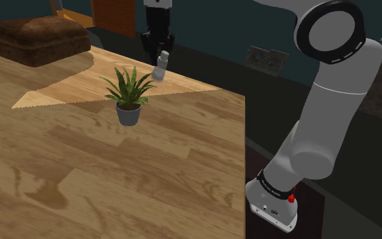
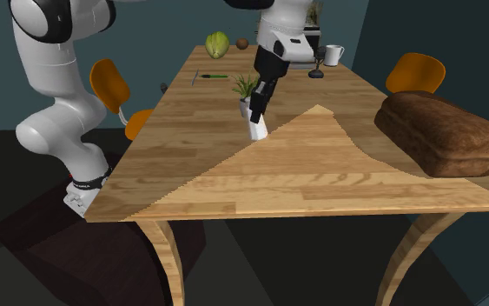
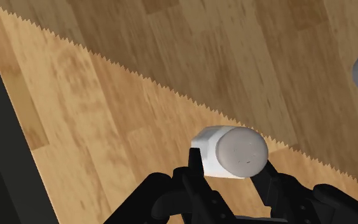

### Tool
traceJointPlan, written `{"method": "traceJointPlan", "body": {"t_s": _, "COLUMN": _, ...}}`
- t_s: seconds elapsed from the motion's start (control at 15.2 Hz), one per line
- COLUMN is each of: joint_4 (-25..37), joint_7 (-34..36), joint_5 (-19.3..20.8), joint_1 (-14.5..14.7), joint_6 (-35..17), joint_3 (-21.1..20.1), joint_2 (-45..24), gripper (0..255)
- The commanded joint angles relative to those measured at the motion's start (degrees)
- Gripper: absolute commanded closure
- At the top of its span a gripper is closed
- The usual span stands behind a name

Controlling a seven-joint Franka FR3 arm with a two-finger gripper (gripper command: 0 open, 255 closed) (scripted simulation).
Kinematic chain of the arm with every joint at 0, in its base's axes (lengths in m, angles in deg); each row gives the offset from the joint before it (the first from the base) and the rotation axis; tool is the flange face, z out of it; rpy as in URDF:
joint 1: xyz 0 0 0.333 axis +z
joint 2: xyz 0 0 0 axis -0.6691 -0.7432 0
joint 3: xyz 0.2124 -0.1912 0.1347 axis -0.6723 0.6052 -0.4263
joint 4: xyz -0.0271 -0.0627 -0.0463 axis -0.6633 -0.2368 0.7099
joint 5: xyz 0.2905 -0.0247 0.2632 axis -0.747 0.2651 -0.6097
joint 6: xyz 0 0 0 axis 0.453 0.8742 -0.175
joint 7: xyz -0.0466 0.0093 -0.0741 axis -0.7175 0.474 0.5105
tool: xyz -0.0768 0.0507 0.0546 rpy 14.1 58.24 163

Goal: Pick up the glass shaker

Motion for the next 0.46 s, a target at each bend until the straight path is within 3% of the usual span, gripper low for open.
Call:
{"method": "traceJointPlan", "body": {"t_s": 0.0, "joint_4": 2.22, "joint_7": 0.07, "joint_5": 0.03, "joint_1": 0.00, "joint_6": 1.81, "joint_3": 0.00, "joint_2": -0.44, "gripper": 255}}
{"method": "traceJointPlan", "body": {"t_s": 0.4, "joint_4": 6.96, "joint_7": 0.32, "joint_5": 0.08, "joint_1": 0.07, "joint_6": 5.50, "joint_3": -0.03, "joint_2": -1.48, "gripper": 255}}
